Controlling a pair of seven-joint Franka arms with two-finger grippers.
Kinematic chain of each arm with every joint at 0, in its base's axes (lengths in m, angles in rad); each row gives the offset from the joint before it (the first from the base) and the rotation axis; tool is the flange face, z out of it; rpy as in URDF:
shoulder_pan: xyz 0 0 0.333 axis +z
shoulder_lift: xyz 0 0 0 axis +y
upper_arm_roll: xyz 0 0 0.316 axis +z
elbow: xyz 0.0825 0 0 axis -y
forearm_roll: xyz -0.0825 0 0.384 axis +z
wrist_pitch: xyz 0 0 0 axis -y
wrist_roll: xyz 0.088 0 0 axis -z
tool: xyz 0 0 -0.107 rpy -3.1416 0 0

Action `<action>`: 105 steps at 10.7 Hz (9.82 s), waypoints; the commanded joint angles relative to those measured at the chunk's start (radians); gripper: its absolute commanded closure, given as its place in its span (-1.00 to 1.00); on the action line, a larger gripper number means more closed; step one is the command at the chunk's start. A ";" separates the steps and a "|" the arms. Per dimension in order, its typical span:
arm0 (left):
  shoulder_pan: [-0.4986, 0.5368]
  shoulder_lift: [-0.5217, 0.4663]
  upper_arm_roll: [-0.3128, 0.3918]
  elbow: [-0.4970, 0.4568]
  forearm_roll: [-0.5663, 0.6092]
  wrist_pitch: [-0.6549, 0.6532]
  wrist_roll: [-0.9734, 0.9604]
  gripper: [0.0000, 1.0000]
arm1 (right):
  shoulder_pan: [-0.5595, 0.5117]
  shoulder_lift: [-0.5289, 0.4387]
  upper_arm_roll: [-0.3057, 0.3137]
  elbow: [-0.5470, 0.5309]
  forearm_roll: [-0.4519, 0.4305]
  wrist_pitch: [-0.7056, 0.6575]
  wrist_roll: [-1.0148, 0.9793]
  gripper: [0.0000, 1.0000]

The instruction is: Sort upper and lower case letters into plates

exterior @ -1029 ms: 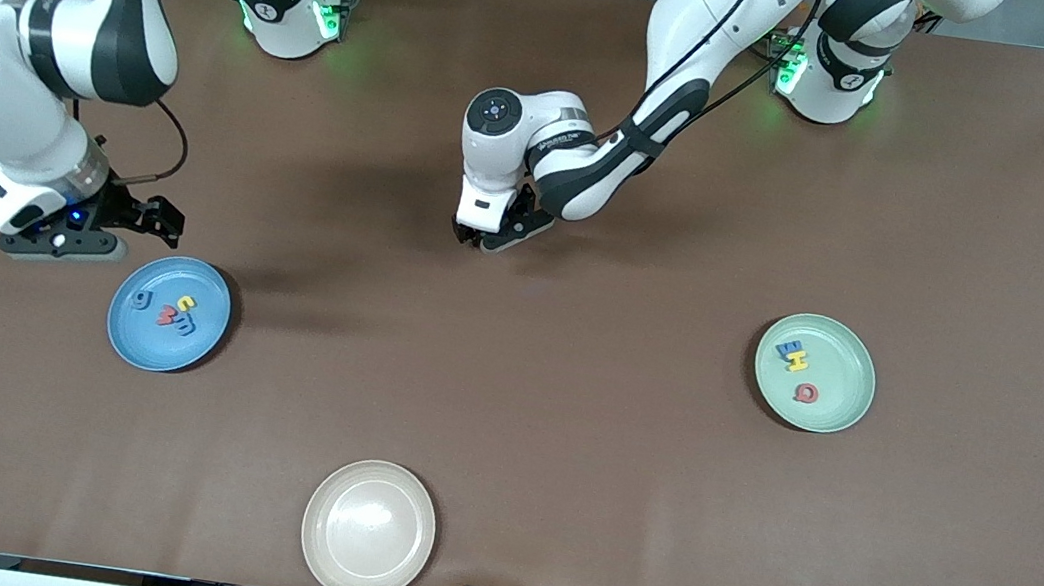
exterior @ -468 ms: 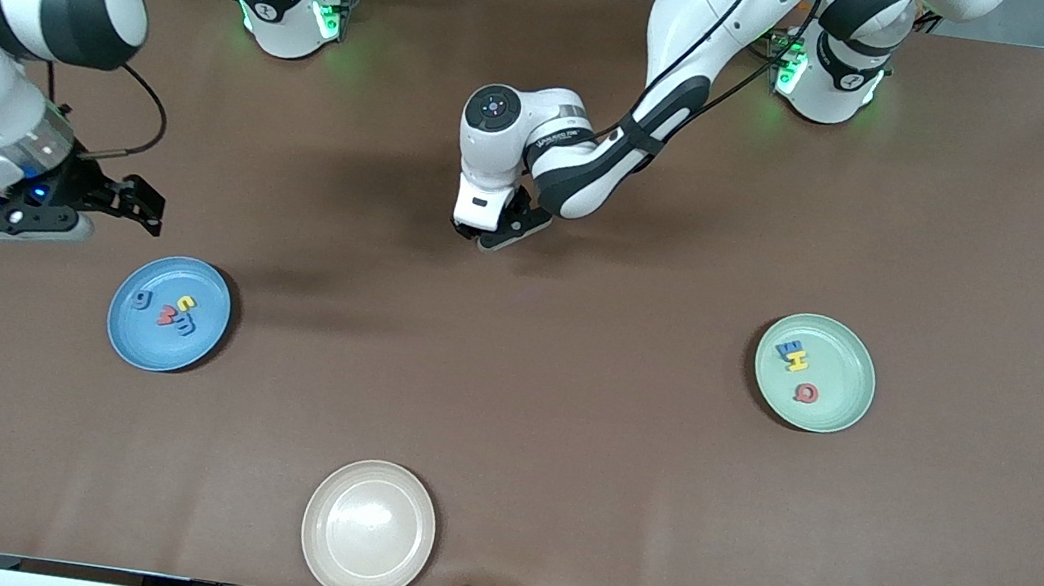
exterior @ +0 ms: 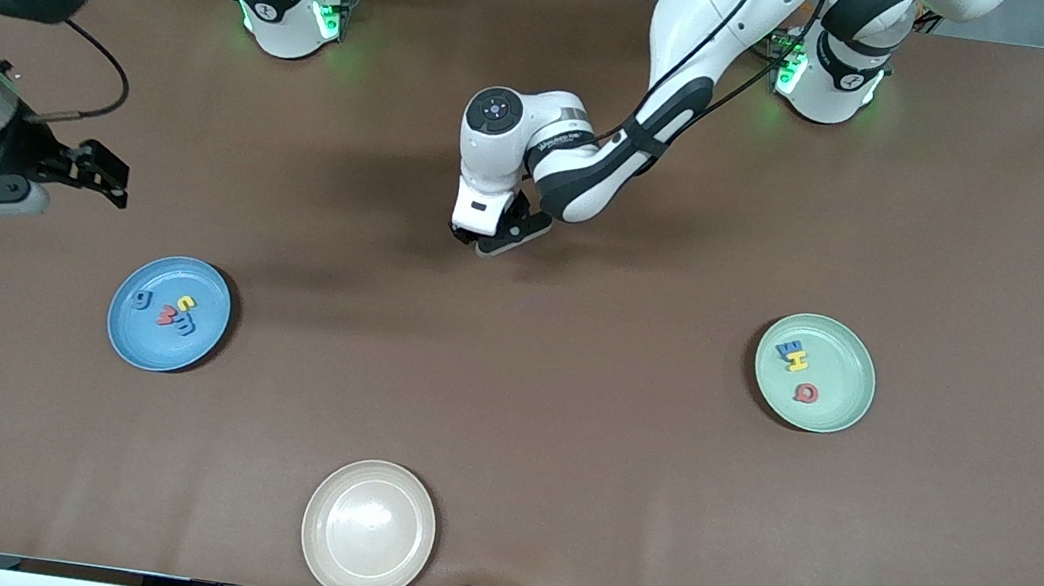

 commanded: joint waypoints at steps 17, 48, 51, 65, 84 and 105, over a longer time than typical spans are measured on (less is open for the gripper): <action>0.442 -0.387 -0.021 -0.076 -0.234 -0.462 0.930 1.00 | 0.001 -0.001 0.007 0.249 -0.023 -0.237 0.166 -1.00; 0.897 -0.354 -0.043 -0.041 -0.183 -0.743 1.688 -1.00 | 0.010 -0.058 -0.003 0.202 0.040 -0.250 0.125 -1.00; 0.903 -0.451 -0.076 -0.039 -0.186 -0.799 1.690 -1.00 | 0.007 -0.058 -0.003 0.203 0.040 -0.251 0.123 -1.00; 0.996 -0.750 -0.201 -0.041 -0.206 -0.840 1.696 -1.00 | -0.004 -0.053 -0.004 0.194 0.040 -0.254 0.112 -1.00; 0.703 -0.839 0.244 -0.072 -0.327 -0.835 1.720 -1.00 | -0.004 -0.052 -0.004 0.174 0.040 -0.240 0.112 -1.00; 0.694 -0.853 0.265 -0.033 -0.326 -0.852 1.708 -1.00 | -0.004 -0.050 -0.003 0.174 0.040 -0.242 0.112 -1.00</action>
